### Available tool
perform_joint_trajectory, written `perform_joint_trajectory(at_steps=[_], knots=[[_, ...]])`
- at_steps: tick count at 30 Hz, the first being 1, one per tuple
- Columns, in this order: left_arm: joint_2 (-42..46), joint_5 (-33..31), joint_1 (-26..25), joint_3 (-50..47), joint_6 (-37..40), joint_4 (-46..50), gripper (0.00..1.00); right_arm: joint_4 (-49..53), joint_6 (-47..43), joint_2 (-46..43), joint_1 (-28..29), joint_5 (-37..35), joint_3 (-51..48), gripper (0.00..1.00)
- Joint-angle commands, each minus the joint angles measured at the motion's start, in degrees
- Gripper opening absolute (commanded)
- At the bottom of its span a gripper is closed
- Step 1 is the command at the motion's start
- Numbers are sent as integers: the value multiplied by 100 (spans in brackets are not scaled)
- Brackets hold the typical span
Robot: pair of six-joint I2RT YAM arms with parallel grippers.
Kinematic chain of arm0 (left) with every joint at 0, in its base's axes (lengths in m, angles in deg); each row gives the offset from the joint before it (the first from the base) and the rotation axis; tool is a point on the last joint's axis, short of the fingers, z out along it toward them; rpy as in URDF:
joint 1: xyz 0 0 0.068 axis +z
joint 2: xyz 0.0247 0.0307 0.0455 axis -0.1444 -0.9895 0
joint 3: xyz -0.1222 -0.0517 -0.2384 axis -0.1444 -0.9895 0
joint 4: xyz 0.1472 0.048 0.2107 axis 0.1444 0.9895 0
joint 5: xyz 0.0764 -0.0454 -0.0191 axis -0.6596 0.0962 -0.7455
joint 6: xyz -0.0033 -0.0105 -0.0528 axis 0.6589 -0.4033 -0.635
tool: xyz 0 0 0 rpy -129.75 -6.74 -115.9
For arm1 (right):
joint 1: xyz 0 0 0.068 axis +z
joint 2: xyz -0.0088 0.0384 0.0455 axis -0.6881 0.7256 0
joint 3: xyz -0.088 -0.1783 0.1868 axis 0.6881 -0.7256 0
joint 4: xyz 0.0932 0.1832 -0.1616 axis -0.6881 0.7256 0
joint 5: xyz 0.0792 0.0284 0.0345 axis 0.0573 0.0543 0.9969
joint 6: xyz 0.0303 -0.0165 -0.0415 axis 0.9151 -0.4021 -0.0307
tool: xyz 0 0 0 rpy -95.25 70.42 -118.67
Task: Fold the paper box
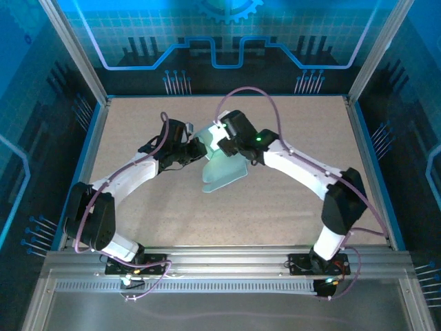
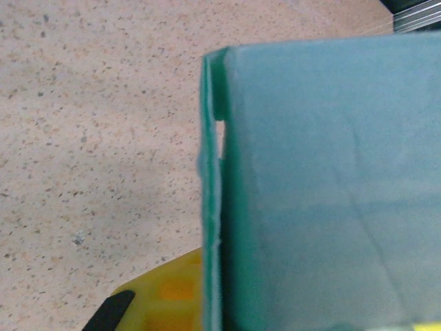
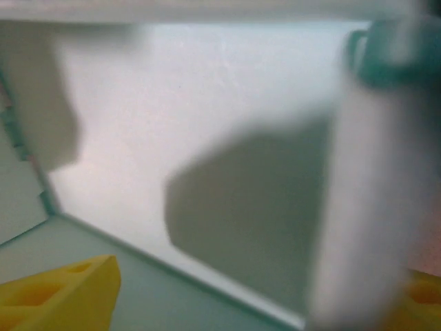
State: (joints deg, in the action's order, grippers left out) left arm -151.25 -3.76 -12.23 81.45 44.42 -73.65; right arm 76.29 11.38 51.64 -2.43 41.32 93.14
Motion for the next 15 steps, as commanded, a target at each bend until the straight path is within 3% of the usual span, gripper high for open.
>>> perform_joint_trajectory(at_steps=[1, 9, 15], knots=[[111, 19, -34, 184, -95, -121, 0, -365, 101, -481, -165, 900, -220, 86], [91, -41, -34, 202, -118, -73, 0, -575, -99, -1039, -481, 1971, -536, 95], [57, -150, -29, 150, -360, -151, 0, -798, 249, -1402, -723, 2385, -716, 97]])
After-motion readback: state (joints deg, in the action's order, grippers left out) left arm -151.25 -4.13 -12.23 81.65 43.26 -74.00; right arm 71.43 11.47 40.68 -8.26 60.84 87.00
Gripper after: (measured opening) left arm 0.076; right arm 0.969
